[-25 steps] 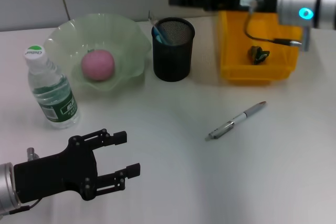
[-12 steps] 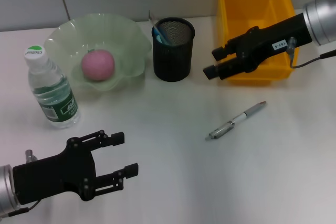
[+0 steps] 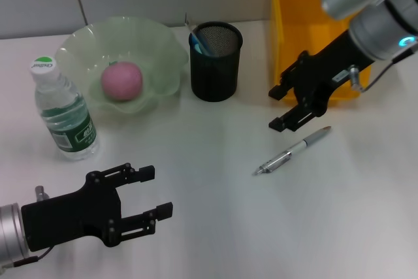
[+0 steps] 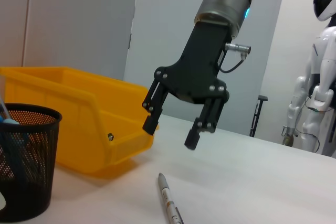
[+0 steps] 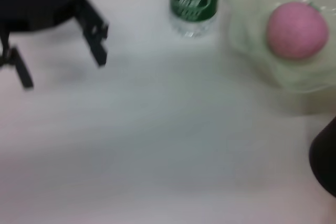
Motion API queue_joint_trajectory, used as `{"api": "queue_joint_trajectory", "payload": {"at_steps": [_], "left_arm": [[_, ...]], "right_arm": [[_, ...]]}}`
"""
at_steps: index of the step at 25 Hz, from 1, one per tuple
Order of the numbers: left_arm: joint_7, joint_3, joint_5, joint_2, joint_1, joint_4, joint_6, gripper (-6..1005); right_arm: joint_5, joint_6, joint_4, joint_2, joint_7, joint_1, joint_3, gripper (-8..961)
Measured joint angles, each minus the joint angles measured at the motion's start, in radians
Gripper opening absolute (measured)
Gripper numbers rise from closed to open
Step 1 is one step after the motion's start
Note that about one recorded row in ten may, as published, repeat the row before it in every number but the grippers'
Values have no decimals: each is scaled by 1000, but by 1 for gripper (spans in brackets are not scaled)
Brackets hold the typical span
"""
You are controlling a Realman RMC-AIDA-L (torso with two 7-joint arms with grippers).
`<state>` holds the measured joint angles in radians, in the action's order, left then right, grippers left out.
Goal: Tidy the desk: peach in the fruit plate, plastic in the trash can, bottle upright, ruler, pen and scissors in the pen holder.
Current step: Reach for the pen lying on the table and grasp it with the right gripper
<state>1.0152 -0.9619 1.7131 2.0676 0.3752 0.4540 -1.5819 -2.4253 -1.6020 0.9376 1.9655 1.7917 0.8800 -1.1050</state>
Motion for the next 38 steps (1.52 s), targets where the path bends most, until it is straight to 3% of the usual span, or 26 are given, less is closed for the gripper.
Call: {"api": "queue_joint_trajectory", "payload": {"at_steps": [8, 18, 38], "left_arm": [[8, 7, -7, 5, 7, -20, 41, 746], [9, 9, -34, 6, 10, -24, 64, 746], [11, 2, -49, 5, 10, -38, 89, 747]], "right_arm": [[-222, 52, -13, 78, -150, 54, -59, 642], [-331, 103, -37, 106, -201, 66, -152, 640], [-338, 213, -142, 120, -218, 82, -306, 601]]}}
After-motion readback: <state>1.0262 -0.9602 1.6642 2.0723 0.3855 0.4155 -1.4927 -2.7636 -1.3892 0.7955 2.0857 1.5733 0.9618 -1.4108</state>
